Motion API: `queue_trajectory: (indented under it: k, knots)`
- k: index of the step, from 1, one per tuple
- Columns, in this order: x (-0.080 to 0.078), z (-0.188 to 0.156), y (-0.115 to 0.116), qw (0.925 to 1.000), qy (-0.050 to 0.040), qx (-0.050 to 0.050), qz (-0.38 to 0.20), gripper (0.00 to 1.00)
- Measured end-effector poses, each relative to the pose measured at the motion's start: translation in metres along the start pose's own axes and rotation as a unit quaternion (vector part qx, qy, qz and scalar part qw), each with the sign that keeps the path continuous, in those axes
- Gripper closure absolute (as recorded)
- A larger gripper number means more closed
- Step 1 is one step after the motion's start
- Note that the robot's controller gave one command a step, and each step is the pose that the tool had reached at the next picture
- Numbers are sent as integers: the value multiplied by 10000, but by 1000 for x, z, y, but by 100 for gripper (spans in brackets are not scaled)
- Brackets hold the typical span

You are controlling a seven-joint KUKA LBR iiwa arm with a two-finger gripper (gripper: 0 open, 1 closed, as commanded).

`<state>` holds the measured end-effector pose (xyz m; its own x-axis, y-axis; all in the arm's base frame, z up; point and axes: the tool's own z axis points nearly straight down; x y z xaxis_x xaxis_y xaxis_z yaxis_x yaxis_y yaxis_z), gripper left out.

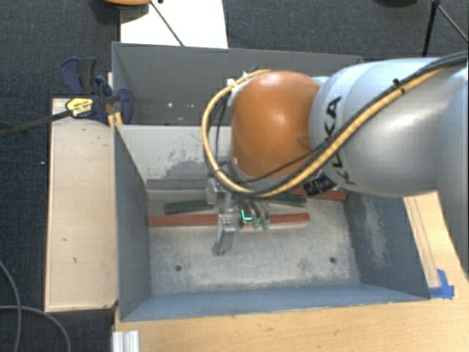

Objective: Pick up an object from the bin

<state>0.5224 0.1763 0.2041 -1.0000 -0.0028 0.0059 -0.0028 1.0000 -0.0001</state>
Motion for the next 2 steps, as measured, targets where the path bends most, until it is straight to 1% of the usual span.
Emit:
queue_trajectory:
  k: [1,2]
  knots:
    - [-2,-4,-1,10000,-39,-7,24,0]
    - [-45,19,-10,9997,-60,-9,-257,0]
